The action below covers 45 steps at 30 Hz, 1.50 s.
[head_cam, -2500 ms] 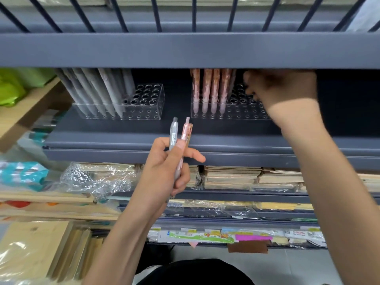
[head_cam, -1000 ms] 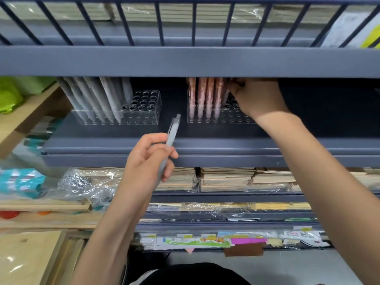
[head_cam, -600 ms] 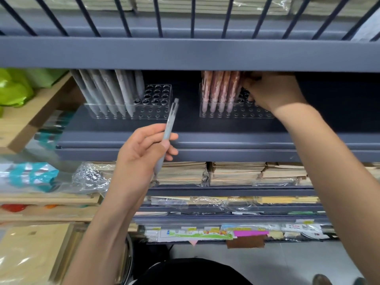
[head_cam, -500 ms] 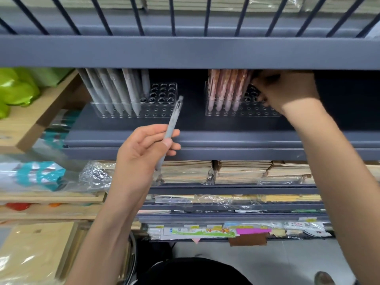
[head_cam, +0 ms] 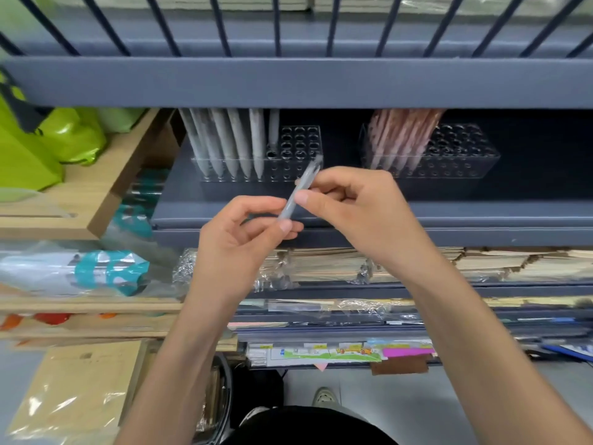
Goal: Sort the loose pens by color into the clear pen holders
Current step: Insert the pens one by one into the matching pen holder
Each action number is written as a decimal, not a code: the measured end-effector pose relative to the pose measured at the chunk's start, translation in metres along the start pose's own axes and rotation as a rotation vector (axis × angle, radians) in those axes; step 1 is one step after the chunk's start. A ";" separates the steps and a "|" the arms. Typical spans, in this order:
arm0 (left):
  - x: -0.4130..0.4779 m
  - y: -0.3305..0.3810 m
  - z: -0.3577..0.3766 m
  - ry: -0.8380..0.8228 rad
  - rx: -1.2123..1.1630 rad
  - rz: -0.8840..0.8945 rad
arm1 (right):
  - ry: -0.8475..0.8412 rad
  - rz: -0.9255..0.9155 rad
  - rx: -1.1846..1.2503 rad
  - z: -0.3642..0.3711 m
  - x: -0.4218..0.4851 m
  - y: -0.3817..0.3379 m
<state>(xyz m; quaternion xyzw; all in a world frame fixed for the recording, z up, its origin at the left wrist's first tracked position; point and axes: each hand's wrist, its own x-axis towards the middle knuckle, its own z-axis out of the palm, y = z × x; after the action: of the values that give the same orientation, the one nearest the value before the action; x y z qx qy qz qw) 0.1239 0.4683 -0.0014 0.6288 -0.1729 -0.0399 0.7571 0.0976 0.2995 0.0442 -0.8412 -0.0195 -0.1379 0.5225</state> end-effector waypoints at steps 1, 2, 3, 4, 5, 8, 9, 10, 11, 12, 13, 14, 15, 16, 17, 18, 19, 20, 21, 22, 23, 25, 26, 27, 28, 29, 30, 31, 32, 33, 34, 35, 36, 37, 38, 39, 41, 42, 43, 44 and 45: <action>0.000 0.002 -0.003 -0.011 0.039 0.019 | 0.007 0.024 0.039 0.004 0.002 -0.001; -0.001 0.004 -0.007 -0.020 0.112 0.052 | 0.022 0.048 0.091 0.007 0.005 -0.002; 0.000 0.004 -0.013 -0.022 0.229 0.101 | 0.049 0.061 0.143 0.008 0.008 -0.003; 0.003 0.003 -0.021 -0.015 0.394 0.167 | 0.097 0.063 0.184 0.007 0.013 -0.005; 0.006 0.000 -0.031 -0.008 0.594 0.238 | 0.163 0.046 0.206 0.005 0.017 -0.006; 0.018 -0.014 -0.057 -0.042 1.143 0.371 | 0.374 -0.051 0.215 -0.002 0.029 -0.010; 0.019 -0.020 -0.061 -0.050 1.263 0.406 | 0.418 -0.088 0.199 -0.002 0.033 -0.010; 0.019 -0.026 -0.063 -0.052 1.351 0.450 | 0.445 -0.124 0.160 -0.001 0.036 -0.012; 0.017 -0.031 -0.063 -0.044 1.404 0.500 | 0.455 -0.151 0.098 0.002 0.040 -0.013; 0.016 -0.036 -0.063 -0.026 1.427 0.546 | 0.460 -0.153 0.036 0.005 0.044 -0.014; 0.016 -0.039 -0.062 -0.005 1.431 0.583 | 0.459 -0.130 -0.016 0.009 0.047 -0.014; 0.016 -0.042 -0.062 0.013 1.428 0.608 | 0.452 -0.098 -0.075 0.011 0.051 -0.013; 0.016 -0.043 -0.063 0.026 1.425 0.624 | 0.430 -0.050 -0.146 0.014 0.054 -0.012; 0.017 -0.044 -0.063 0.036 1.425 0.633 | 0.398 -0.004 -0.244 0.015 0.057 -0.011; 0.017 -0.045 -0.064 0.041 1.427 0.637 | 0.363 0.018 -0.342 0.016 0.060 -0.011; 0.016 -0.045 -0.065 0.040 1.429 0.636 | 0.332 0.014 -0.408 0.018 0.065 -0.013; 0.016 -0.046 -0.065 0.037 1.431 0.631 | 0.305 0.017 -0.436 0.022 0.071 -0.016; 0.015 -0.046 -0.065 0.034 1.431 0.627 | 0.284 0.035 -0.425 0.025 0.078 -0.020; 0.015 -0.046 -0.065 0.033 1.430 0.624 | 0.273 0.061 -0.397 0.029 0.085 -0.023; 0.015 -0.047 -0.066 0.033 1.426 0.623 | 0.271 0.079 -0.391 0.032 0.090 -0.025; 0.015 -0.047 -0.066 0.033 1.423 0.623 | 0.269 0.093 -0.414 0.035 0.094 -0.026; 0.016 -0.047 -0.067 0.029 1.418 0.628 | 0.260 0.095 -0.500 0.040 0.098 -0.025; 0.016 -0.048 -0.067 0.025 1.417 0.632 | 0.262 0.087 -0.535 0.041 0.099 -0.025; 0.016 -0.048 -0.068 0.020 1.418 0.635 | 0.264 0.086 -0.546 0.042 0.100 -0.027; 0.016 -0.048 -0.068 0.016 1.423 0.634 | 0.269 0.092 -0.530 0.042 0.102 -0.028; 0.017 -0.048 -0.069 0.013 1.428 0.633 | 0.274 0.104 -0.502 0.042 0.103 -0.028; 0.017 -0.049 -0.069 0.011 1.431 0.633 | 0.281 0.118 -0.488 0.042 0.104 -0.029; 0.017 -0.049 -0.070 0.011 1.431 0.634 | 0.289 0.129 -0.485 0.042 0.103 -0.029; 0.017 -0.050 -0.070 0.011 1.429 0.634 | 0.299 0.137 -0.480 0.042 0.103 -0.029; 0.017 -0.050 -0.070 0.009 1.425 0.631 | 0.314 0.141 -0.456 0.042 0.102 -0.029; 0.017 -0.049 -0.070 0.007 1.422 0.626 | 0.328 0.138 -0.419 0.042 0.102 -0.028; 0.016 -0.049 -0.070 0.003 1.418 0.617 | 0.339 0.137 -0.393 0.043 0.101 -0.028; 0.015 -0.048 -0.070 0.001 1.413 0.607 | 0.340 0.138 -0.390 0.043 0.101 -0.028; 0.014 -0.047 -0.070 -0.003 1.408 0.597 | 0.332 0.142 -0.402 0.043 0.102 -0.028; 0.014 -0.046 -0.069 -0.008 1.405 0.587 | 0.322 0.146 -0.415 0.043 0.102 -0.028; 0.014 -0.045 -0.069 -0.016 1.404 0.576 | 0.312 0.150 -0.419 0.043 0.102 -0.027; 0.013 -0.044 -0.070 -0.030 1.404 0.559 | 0.304 0.147 -0.416 0.043 0.102 -0.027; 0.013 -0.043 -0.070 -0.035 1.403 0.552 | 0.309 0.135 -0.405 0.044 0.102 -0.027; 0.013 -0.042 -0.070 -0.040 1.403 0.545 | 0.317 0.124 -0.389 0.044 0.102 -0.027; 0.012 -0.041 -0.070 -0.043 1.403 0.540 | 0.326 0.112 -0.377 0.044 0.103 -0.026; 0.012 -0.041 -0.069 -0.044 1.402 0.537 | 0.333 0.105 -0.372 0.044 0.104 -0.026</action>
<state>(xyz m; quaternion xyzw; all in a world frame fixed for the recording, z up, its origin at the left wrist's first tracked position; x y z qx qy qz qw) 0.1637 0.5214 -0.0490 0.8989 -0.3204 0.2530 0.1592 0.2020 0.3385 0.0743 -0.8884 0.1362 -0.2484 0.3614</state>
